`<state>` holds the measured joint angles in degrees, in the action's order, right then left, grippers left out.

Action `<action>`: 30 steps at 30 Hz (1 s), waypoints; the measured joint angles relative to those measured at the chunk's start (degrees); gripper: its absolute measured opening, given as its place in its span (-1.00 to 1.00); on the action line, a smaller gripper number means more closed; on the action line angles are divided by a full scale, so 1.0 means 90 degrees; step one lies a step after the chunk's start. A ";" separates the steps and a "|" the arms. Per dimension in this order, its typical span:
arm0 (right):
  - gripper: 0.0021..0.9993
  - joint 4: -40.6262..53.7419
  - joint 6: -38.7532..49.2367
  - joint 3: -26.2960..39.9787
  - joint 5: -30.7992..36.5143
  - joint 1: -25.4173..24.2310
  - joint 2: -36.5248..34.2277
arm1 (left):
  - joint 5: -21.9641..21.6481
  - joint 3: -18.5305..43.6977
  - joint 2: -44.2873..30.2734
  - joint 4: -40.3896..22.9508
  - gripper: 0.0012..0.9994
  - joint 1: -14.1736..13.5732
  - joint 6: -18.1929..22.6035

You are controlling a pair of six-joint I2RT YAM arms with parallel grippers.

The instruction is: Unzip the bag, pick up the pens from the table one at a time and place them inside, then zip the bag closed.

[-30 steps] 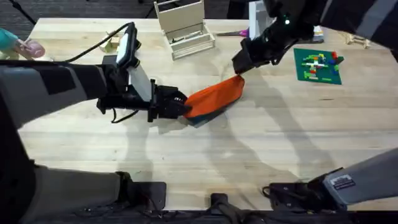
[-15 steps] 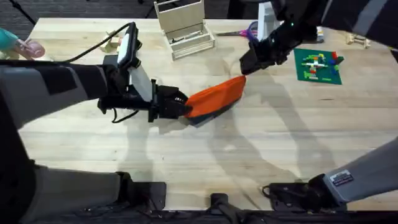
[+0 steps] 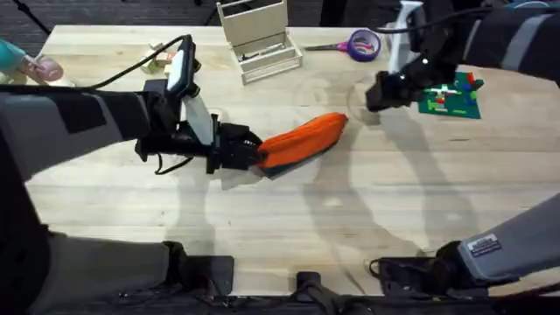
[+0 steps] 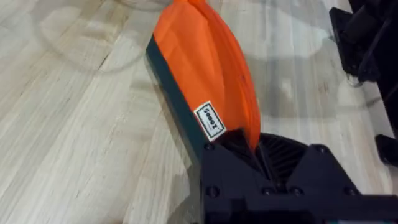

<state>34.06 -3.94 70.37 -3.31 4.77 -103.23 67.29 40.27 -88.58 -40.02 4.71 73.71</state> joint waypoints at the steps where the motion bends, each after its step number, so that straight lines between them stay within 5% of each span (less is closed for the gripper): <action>1: -0.94 -0.0001 -0.0022 -0.0038 0.0106 -0.0060 -0.0003 | -0.0006 0.0000 0.0000 -0.0001 -0.91 0.0000 0.0000; 9: -0.94 -0.0070 -0.0040 -0.0092 0.0364 0.0006 0.0076 | -0.0008 -0.0002 0.0002 -0.0002 -0.91 0.0000 0.0000; 16: -0.89 0.0150 0.0025 -0.0092 0.0304 0.0006 0.1031 | -0.0008 -0.0002 0.0000 -0.0002 -0.91 0.0000 0.0000; 23: 0.93 0.0743 0.0254 -0.0092 0.0137 0.0006 0.1882 | -0.0008 -0.0002 0.0000 -0.0002 -0.92 0.0000 0.0000; 30: 1.00 0.0885 0.0282 -0.0092 0.0077 0.0006 0.2445 | -0.0008 -0.0002 0.0000 -0.0002 -0.92 0.0000 0.0000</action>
<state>42.02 -1.40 69.54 -2.61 4.82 -81.23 67.22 40.25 -88.58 -40.03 4.71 73.71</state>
